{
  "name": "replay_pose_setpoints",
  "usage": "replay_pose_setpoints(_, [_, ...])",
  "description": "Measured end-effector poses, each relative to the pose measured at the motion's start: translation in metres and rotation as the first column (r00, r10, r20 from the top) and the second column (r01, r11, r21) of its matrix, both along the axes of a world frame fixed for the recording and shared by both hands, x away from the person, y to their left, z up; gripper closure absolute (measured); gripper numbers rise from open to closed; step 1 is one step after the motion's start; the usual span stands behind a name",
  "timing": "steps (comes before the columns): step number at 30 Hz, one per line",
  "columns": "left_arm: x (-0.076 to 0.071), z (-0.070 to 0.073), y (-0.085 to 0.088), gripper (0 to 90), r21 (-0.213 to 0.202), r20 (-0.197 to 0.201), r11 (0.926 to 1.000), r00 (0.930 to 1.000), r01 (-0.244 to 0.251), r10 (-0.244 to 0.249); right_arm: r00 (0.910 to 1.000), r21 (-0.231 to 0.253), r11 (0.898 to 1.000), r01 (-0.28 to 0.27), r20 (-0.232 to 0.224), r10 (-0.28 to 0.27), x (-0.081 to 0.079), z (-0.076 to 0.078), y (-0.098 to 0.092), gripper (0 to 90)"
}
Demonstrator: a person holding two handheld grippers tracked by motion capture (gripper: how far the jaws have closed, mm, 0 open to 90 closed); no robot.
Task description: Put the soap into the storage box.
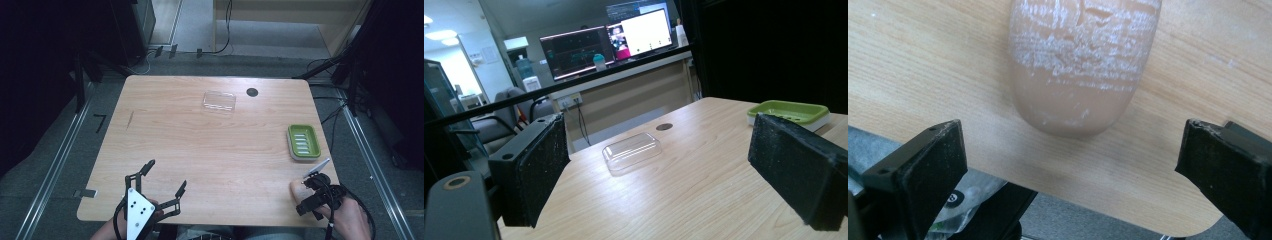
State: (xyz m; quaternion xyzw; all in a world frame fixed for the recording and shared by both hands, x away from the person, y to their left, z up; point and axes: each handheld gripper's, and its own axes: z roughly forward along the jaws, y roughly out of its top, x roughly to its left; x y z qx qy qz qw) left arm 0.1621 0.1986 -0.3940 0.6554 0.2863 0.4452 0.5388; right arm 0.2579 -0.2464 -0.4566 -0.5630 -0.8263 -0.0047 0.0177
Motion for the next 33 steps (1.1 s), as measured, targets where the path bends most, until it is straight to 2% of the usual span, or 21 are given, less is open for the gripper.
replay_pose_setpoints(14, [0.001, 0.0, 0.0, 9.9, 0.0, 0.0, 1.0, 1.0, 0.002, -0.002, 1.0, 0.008, 1.0, 0.001, 0.004, -0.001, 0.018, -0.002, 0.007, 0.0])
replay_pose_setpoints(33, [0.001, 0.0, 0.0, 9.9, 0.0, -0.002, 1.0, 1.0, 0.001, -0.001, 0.9996, -0.006, 1.0, -0.024, -0.017, 0.024, 0.046, -0.017, 0.018, 0.0])
